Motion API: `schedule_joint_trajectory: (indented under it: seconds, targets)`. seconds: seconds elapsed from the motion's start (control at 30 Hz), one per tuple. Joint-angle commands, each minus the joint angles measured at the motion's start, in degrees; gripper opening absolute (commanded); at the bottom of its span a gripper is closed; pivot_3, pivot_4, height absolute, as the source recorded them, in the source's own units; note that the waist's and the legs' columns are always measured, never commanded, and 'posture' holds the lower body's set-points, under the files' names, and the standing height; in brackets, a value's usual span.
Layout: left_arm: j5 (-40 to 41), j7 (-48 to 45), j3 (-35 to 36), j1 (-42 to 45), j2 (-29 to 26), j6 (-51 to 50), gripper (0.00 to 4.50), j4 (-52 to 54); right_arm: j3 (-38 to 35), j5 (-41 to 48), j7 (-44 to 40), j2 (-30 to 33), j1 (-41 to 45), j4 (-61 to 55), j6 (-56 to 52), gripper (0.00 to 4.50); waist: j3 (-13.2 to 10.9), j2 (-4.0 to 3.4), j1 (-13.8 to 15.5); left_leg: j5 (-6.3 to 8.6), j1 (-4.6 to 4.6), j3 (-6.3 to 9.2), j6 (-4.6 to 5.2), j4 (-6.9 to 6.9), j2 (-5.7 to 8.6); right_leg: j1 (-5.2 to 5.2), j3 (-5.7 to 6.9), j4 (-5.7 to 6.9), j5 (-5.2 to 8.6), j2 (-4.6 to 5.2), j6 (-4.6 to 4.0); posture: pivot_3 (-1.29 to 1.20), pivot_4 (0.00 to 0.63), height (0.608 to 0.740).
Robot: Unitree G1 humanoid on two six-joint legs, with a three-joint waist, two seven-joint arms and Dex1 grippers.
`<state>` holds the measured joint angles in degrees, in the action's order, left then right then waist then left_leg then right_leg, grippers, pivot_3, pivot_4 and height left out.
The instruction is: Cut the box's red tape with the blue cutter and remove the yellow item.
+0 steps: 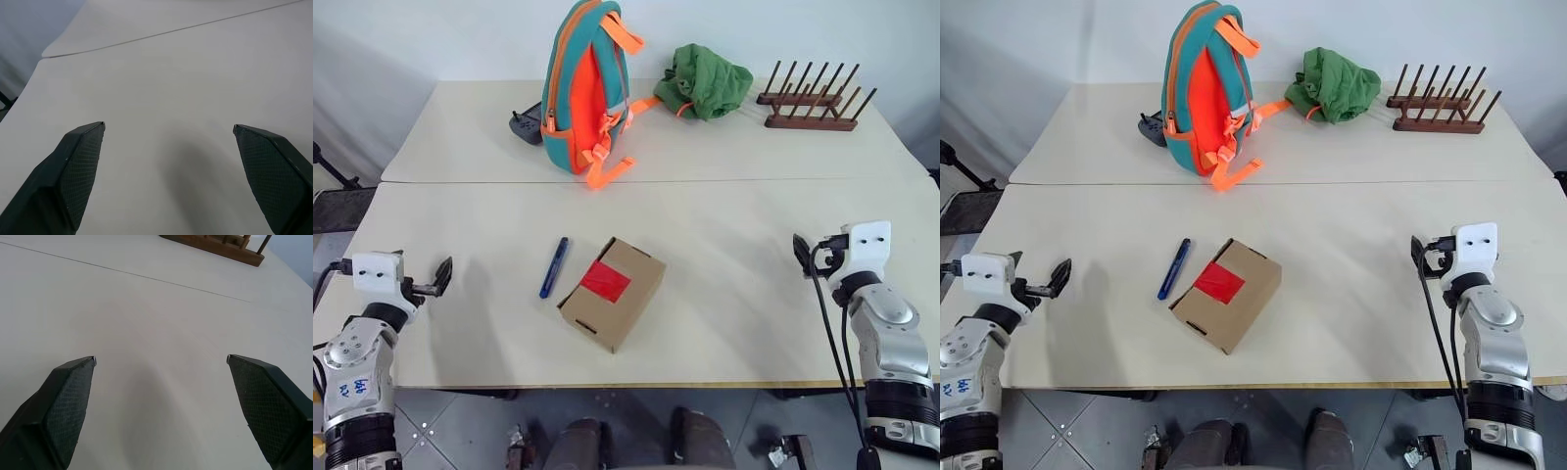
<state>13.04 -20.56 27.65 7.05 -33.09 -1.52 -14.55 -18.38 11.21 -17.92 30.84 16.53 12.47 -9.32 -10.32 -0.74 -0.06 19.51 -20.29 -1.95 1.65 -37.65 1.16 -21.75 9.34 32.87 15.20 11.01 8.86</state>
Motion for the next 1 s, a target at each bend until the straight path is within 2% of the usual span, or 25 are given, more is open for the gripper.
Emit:
schedule_joint_trajectory:
  seconds: [0.03, 0.1, 0.17, 0.27, 0.3, 0.37, 0.53, 0.73, 0.77, 0.8, 1.0]
  targets:
    - [0.23, 2.03, 0.89, 0.56, -0.82, -1.51, 4.46, 3.22, -0.83, 0.21, 0.85, 0.18, -0.08, -3.14, -0.76, 4.50, 0.00, 0.00, 0.00, 0.00, 0.00, 0.00, 0.00, 0.00, 0.00, 0.00, -0.01, 0.00, 0.00, 0.00, 0.00, 0.00, 0.150, 0.740]
    - [2.81, 3.08, 1.59, 1.30, -0.34, -7.45, 4.46, 5.06, -0.73, -0.16, 1.92, 0.31, -0.20, -4.45, -3.41, 4.50, 0.00, 0.00, 0.03, 0.00, 0.00, -0.01, 0.00, 0.00, -0.01, -0.02, -0.03, 0.01, 0.00, -0.01, 0.00, 0.00, 0.150, 0.740]
    - [0.20, 5.62, 0.38, 1.17, -0.76, -9.67, 4.46, 7.06, -0.35, -0.83, 3.19, 0.20, -0.12, -5.95, -5.41, 4.50, -0.01, 0.01, 0.03, 0.00, -0.01, -0.01, 0.00, -0.04, -0.02, -0.03, -0.04, 0.06, 0.00, -0.01, 0.00, 0.00, 0.150, 0.740]
    - [-0.94, 3.50, -1.74, 0.85, -1.11, -6.74, 4.46, 10.00, 1.46, -2.35, 3.34, 0.35, 0.00, -8.28, -6.68, 4.50, -0.02, 0.01, 0.03, 0.01, 0.00, -0.04, 0.00, -0.04, -0.01, -0.05, -0.08, 0.07, 0.00, -0.01, 0.00, 0.00, 0.150, 0.740]
    - [0.32, 3.45, -1.46, 1.73, -0.60, -7.59, 4.29, 10.59, 2.13, -1.95, 2.05, 0.44, -0.06, -9.24, -6.99, 4.32, -0.02, 0.02, 0.03, 0.02, -0.01, -0.04, -0.01, -0.04, -0.02, -0.07, -0.08, 0.07, 0.00, -0.01, 0.00, 0.00, 0.150, 0.740]
    - [1.99, 3.68, -1.38, 2.75, 0.29, -9.41, 3.84, 11.79, 2.90, -0.76, 0.06, 0.35, -0.24, -11.08, -7.38, 3.88, -0.02, 0.02, 0.03, 0.02, -0.02, -0.07, -0.02, -0.05, -0.04, -0.11, -0.12, 0.07, 0.00, -0.05, 0.00, 0.00, 0.150, 0.740]
    - [7.48, -3.85, -3.83, 2.87, -0.27, -13.83, 2.32, 16.81, 6.91, 2.32, -7.82, 1.75, -0.57, -17.12, -12.25, 2.18, -0.02, 0.02, 0.02, 0.06, -0.03, -0.10, -0.05, -0.12, -0.10, -0.13, -0.17, 0.08, -0.01, -0.14, -0.01, 0.00, 0.150, 0.740]
    - [15.29, -12.25, -4.31, 3.71, -4.14, -23.03, 0.44, 21.90, 10.25, 7.36, -16.65, 4.63, -0.36, -23.52, -20.48, 0.11, -0.13, 0.09, 0.04, 0.17, -0.10, -0.11, -0.12, -0.33, -0.34, -0.15, -0.19, 0.08, -0.02, -0.40, -0.04, 0.00, 0.150, 0.740]
    - [16.29, -12.97, -4.38, 3.85, -4.59, -24.34, 0.15, 22.34, 10.52, 7.79, -17.45, 4.97, -0.46, -24.28, -21.32, 0.00, -0.13, 0.09, 0.04, 0.18, -0.11, -0.11, -0.13, -0.35, -0.35, -0.15, -0.19, 0.08, -0.02, -0.40, -0.05, 0.00, 0.150, 0.740]
    - [16.96, -13.35, -4.39, 3.94, -4.90, -25.25, 0.07, 22.64, 10.63, 8.06, -17.87, 5.19, -0.51, -24.76, -21.95, 0.00, -0.13, 0.09, 0.05, 0.18, -0.11, -0.12, -0.12, -0.36, -0.35, -0.15, -0.20, 0.07, -0.02, -0.40, -0.05, 0.00, 0.150, 0.740]
    - [18.85, -17.31, -8.05, 9.74, -6.70, -29.54, 0.07, 22.09, 12.44, 13.85, -24.82, 8.73, -1.49, -31.49, -29.76, 0.00, -0.22, 0.17, 0.56, 0.21, -0.13, -0.13, -0.11, -0.41, -0.33, -0.16, -0.21, 0.08, -0.03, -0.41, -0.05, 0.00, 0.150, 0.740]
